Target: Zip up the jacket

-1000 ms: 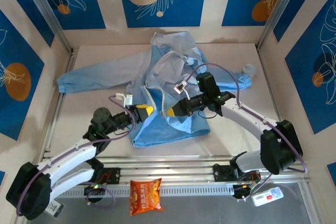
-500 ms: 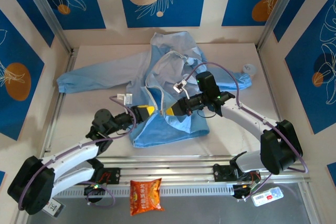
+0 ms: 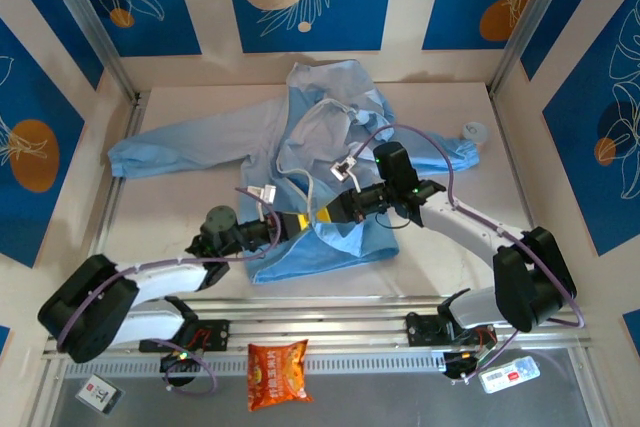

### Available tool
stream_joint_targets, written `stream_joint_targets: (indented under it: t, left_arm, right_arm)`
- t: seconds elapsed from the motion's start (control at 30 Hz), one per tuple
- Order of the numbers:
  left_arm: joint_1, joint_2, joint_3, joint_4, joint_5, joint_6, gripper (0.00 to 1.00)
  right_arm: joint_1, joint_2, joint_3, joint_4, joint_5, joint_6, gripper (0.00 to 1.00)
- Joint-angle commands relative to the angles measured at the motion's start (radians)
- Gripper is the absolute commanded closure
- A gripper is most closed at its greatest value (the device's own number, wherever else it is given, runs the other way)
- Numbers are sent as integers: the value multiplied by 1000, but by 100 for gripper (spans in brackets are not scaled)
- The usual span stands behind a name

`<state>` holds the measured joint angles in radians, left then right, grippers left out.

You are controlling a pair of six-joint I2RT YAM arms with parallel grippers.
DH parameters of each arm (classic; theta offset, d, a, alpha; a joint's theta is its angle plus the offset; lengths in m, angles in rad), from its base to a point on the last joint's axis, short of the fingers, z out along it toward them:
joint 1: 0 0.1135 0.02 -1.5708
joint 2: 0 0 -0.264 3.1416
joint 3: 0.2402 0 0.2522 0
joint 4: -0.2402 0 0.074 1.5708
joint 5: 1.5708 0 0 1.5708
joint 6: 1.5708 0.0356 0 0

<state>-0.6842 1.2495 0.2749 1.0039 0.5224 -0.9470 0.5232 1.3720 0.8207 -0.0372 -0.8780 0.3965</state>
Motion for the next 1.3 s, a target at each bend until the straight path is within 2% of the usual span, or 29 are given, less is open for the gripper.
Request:
stream_joint_targets:
  t: [0.0,0.17,0.27,0.47,0.53,0.63,0.67,0.93,1.07,1.27]
  left_arm:
    - [-19,50,43,130,12,-22,100]
    - [-22,68,68,122,29,-7,100]
    - [-22,49,82,59,38,19,100]
    - [-20,6,91,-47,24,60,100]
    - [-21,-6,101,-95,21,78,100]
    - [-20,-20,111,-139,21,96,100]
    - [-18,-26,113,-149,20,102,100]
    - [5,-59,110,-92,18,80,100]
    - [5,-31,122,0,23,58,100]
    - [3,47,142,134,27,17,100]
  right_arm:
    - [1,14,-39,57,28,36,94]
    - [-9,25,-66,78,51,52,80]
    - [-14,29,-75,109,41,65,73]
    - [-17,48,-84,176,-3,99,70]
    - [-17,57,-88,191,-15,104,75]
    - [-18,57,-98,210,-33,103,98]
    - [-21,51,-106,215,-27,101,100]
    - [-146,-40,-202,302,-86,141,100]
    - [-198,-73,-220,292,-124,138,100]
    - [-224,-99,-220,275,-151,125,100]
